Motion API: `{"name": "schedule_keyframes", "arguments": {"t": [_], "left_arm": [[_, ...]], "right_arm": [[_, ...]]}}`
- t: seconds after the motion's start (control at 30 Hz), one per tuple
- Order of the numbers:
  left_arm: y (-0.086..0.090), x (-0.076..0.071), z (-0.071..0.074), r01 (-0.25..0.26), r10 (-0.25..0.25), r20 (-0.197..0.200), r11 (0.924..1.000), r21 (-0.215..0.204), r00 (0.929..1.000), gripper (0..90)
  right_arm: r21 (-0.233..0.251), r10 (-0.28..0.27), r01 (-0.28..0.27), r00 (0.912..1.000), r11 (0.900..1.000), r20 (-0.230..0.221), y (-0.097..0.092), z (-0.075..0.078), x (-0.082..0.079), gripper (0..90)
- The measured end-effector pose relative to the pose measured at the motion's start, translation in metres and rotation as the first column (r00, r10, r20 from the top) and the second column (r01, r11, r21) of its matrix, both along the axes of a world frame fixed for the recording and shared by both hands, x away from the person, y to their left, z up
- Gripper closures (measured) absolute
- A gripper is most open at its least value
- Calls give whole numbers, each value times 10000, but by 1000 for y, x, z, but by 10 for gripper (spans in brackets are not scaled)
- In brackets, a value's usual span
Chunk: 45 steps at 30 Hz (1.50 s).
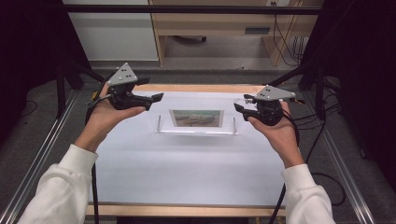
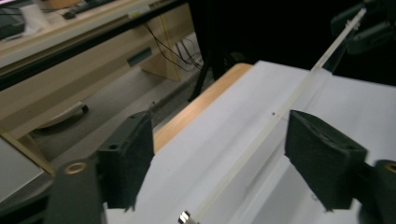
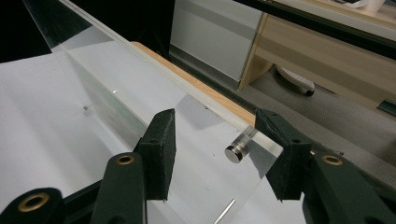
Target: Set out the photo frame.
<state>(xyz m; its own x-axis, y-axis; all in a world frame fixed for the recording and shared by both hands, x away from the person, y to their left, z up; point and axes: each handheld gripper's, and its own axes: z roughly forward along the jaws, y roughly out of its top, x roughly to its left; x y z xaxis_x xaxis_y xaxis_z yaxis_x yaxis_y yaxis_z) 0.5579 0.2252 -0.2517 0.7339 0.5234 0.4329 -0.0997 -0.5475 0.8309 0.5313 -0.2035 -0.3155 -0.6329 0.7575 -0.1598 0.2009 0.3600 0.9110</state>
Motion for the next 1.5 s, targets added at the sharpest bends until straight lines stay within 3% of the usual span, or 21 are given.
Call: {"name": "schedule_keyframes", "arguments": {"t": [0.1,0.33,0.8,0.97,1.5], "left_arm": [[11,-10,-6,-291,291,-4,9993,-244,9996,142],[34,-25,-33,-856,853,-345,9963,-78,9958,96],[56,-44,-111,-887,897,-1105,9960,140,9898,95],[59,-44,-131,-796,825,-1375,9965,265,9871,95],[67,-47,-145,-606,658,-1541,9974,384,9859,103]], "right_arm": [[35,-63,63,10000,10000,-48,0,1,3,495],[32,-229,230,9995,9997,-204,1,4,12,488],[402,-518,542,9970,9977,-578,1,7,35,480],[643,-610,657,9955,9958,-722,0,7,44,480],[1137,-716,818,9933,9901,-909,-3,4,70,481]]}}
